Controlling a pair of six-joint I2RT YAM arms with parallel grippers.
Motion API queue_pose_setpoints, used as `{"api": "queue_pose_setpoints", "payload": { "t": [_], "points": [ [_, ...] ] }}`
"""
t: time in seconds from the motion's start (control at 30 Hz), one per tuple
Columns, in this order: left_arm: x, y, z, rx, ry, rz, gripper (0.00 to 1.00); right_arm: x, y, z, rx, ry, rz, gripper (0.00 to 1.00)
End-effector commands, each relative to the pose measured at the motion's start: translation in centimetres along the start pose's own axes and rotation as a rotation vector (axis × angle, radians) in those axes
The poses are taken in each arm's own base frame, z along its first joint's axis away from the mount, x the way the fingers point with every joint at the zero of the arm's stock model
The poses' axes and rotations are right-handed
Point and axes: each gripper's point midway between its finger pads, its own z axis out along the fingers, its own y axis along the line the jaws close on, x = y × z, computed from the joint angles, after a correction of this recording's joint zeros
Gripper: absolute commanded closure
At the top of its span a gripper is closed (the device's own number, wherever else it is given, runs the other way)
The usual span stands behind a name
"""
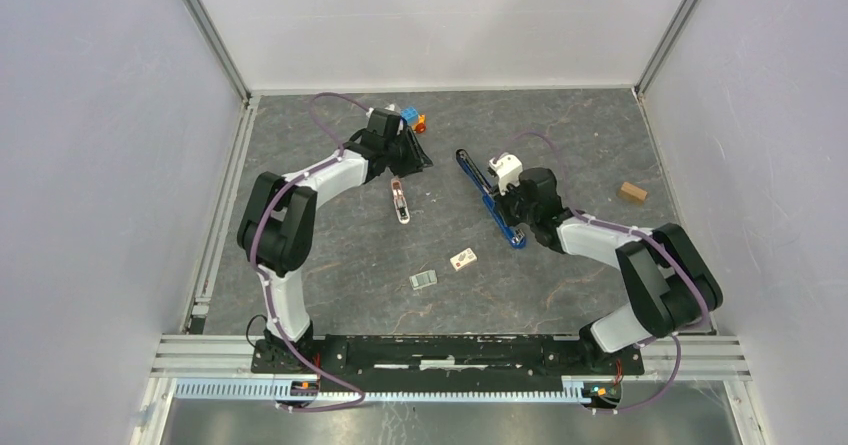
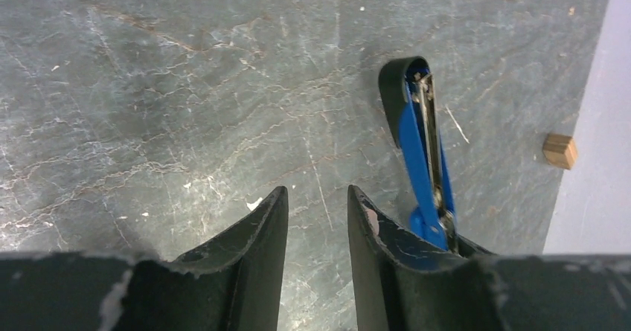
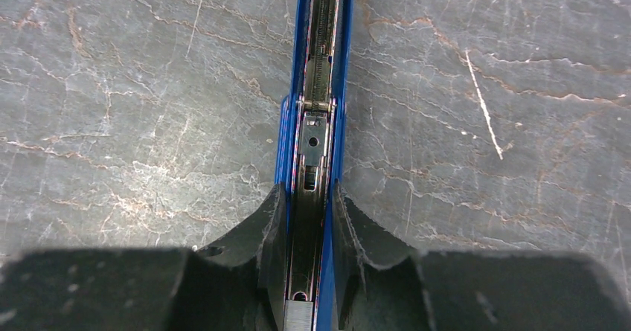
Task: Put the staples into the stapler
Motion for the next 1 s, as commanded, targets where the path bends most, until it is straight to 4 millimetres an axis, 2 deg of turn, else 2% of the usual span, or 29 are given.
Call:
{"api": "queue_pose_setpoints", "payload": {
  "t": [0.0, 0.2, 0.3, 0.43, 0.7, 0.8, 0.87, 0.9, 0.97],
  "points": [
    [-1.7, -0.5, 1.1, -0.025, -0.035, -0.049, 0.59, -5.4, -0.7, -1.7, 0.036, -0.223, -0.029, 1.00],
    [-0.6, -2.1, 2.7, 0.050, 0.015, -0.079, 0.59, -6.6, 0.6, -2.7, -0.015, -0.308, -0.048, 1.00],
    [0.1, -1.6, 3.0, 0.015, 0.040, -0.112, 0.61, -6.6, 1.3, -3.0, -0.046, -0.318, -0.068, 1.00],
    [0.8, -1.0, 3.4, -0.002, 0.056, -0.137, 0.62, -6.6, 1.4, -3.4, -0.026, -0.326, -0.076, 1.00],
    [1.7, -0.7, 3.7, -0.022, 0.076, -0.199, 0.64, -8.2, 1.3, -4.3, 0.003, -0.374, -0.068, 1.00],
    [2.7, -0.5, 4.0, -0.012, 0.097, -0.259, 0.64, -8.5, 1.3, -4.5, 0.010, -0.381, -0.056, 1.00],
    [3.1, -1.5, 4.3, 0.062, 0.105, -0.315, 0.62, -8.7, 1.7, -4.5, 0.002, -0.386, -0.060, 1.00],
    [2.7, -2.6, 4.3, 0.132, 0.087, -0.331, 0.60, -8.7, 1.7, -4.6, 0.001, -0.387, -0.063, 1.00],
    [2.5, -3.5, 3.6, 0.192, 0.077, -0.367, 0.55, -8.8, 1.7, -4.6, 0.007, -0.385, -0.066, 1.00]
  ]
}}
